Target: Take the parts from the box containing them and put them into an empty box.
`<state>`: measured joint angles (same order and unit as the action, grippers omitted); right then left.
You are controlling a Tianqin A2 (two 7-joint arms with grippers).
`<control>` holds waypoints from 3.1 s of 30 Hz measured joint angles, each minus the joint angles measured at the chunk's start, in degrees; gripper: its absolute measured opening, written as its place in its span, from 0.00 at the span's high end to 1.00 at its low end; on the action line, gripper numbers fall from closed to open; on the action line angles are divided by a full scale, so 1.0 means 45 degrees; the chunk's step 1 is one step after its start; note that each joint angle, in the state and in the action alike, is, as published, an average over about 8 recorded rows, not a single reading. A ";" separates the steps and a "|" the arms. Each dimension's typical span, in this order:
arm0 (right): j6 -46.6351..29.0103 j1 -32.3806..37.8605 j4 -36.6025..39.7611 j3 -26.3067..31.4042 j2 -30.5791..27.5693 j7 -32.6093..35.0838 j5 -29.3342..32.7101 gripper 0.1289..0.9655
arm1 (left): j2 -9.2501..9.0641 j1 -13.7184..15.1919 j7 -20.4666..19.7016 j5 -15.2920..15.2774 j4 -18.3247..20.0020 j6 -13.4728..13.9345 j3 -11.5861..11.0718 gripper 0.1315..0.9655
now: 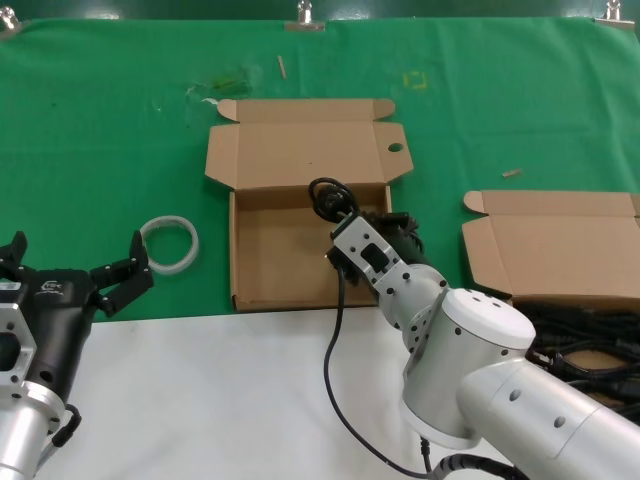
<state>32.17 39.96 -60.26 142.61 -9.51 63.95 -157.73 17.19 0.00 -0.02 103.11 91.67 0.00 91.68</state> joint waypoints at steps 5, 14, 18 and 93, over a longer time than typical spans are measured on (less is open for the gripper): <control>-0.0244 0.0197 0.0186 0.0339 -0.0077 -0.0463 0.0000 0.92 | 0.0000 0.0000 0.0000 0.0000 0.0000 0.0000 0.0000 0.00; -0.0806 0.0852 0.0725 0.1509 -0.0448 -0.1802 0.0000 0.92 | 0.0000 0.0000 0.0000 0.0000 0.0000 0.0000 0.0000 0.00; -0.1017 0.1147 0.0921 0.2036 -0.0596 -0.2410 0.0000 0.92 | 0.0000 0.0000 0.0000 0.0000 0.0000 0.0000 0.0000 0.00; -0.0906 0.1576 -0.0674 0.3358 -0.1039 -0.4460 0.0000 0.66 | 0.0000 0.0000 0.0001 0.0001 0.0000 0.0000 0.0000 0.00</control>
<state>28.09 47.05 -63.29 157.73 -14.18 43.88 -157.73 17.19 0.00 -0.02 103.11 91.67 0.00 91.68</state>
